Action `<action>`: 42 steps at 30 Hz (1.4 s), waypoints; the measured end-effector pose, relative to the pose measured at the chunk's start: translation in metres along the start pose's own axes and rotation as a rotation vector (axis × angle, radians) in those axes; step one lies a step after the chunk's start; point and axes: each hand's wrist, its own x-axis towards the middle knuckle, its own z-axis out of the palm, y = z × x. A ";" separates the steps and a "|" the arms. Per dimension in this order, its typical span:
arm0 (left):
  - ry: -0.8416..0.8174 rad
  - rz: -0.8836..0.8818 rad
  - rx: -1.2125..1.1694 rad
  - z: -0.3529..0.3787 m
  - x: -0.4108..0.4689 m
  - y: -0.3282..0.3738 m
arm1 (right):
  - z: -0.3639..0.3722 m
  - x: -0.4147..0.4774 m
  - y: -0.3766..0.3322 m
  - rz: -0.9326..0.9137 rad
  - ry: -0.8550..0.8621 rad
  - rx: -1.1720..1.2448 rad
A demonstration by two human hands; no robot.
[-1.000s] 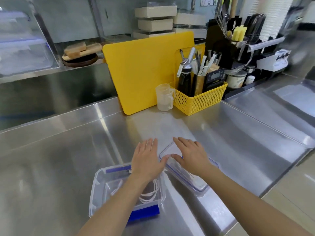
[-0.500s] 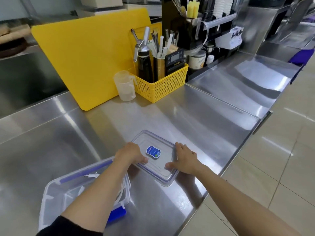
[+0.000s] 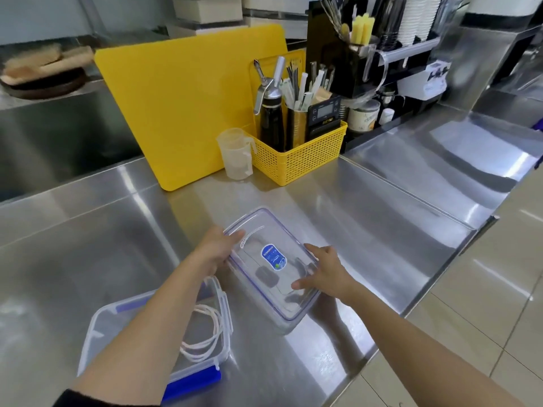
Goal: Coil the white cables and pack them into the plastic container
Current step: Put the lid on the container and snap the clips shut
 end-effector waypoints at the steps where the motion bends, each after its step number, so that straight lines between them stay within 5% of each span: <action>1: 0.017 0.009 -0.042 -0.008 -0.003 0.002 | -0.003 0.004 -0.006 -0.036 -0.022 0.032; 10: 0.264 0.009 -0.510 -0.096 -0.047 -0.007 | 0.024 0.017 -0.097 -0.137 0.120 0.550; 18: 0.640 0.107 -0.071 -0.135 -0.113 -0.074 | 0.105 -0.021 -0.137 -0.193 0.151 0.521; 24: 0.661 -0.089 -0.088 -0.132 -0.138 -0.123 | 0.140 -0.034 -0.141 -0.131 0.124 0.200; 31: 0.598 -0.156 -0.201 -0.118 -0.149 -0.144 | 0.145 -0.041 -0.132 -0.086 0.021 0.096; 42: 0.423 -0.230 -0.245 -0.127 -0.147 -0.146 | 0.136 -0.037 -0.125 0.005 -0.076 0.299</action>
